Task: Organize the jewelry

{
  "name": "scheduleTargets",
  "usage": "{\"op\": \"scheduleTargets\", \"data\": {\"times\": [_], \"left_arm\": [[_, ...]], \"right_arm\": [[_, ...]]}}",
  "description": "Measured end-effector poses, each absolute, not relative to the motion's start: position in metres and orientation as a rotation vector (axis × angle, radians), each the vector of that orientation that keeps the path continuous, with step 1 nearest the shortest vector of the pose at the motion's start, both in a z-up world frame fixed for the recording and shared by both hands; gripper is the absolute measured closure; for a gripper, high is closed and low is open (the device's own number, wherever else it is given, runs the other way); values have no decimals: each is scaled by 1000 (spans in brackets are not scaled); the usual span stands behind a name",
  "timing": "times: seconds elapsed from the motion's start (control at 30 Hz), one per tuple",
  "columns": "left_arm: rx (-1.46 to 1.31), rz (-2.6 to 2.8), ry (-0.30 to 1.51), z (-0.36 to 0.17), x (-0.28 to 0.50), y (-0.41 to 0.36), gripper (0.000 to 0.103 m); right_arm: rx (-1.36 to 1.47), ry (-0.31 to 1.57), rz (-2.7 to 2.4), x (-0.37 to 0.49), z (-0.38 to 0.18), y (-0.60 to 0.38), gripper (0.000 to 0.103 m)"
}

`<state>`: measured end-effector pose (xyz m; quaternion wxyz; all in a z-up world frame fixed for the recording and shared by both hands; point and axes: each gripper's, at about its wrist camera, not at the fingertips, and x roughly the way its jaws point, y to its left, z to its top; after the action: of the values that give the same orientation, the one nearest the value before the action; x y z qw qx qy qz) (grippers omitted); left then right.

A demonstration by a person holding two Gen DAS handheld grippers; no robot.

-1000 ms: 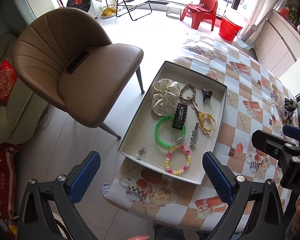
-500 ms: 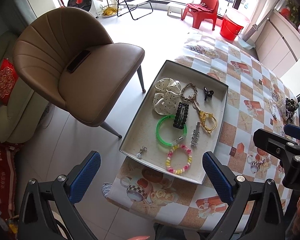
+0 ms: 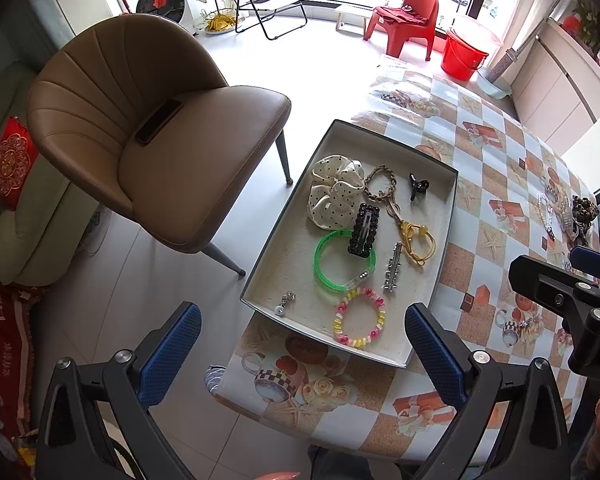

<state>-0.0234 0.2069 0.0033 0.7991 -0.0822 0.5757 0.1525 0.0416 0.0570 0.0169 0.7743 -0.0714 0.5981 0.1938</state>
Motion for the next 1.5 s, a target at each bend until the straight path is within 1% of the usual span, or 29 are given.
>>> {"op": "scheduleTargets", "data": {"times": [1.5], "left_arm": [[-180,357,1242,1,-27,212,0]], "right_arm": [[-152,1296,419,40,17,57,0]]}}
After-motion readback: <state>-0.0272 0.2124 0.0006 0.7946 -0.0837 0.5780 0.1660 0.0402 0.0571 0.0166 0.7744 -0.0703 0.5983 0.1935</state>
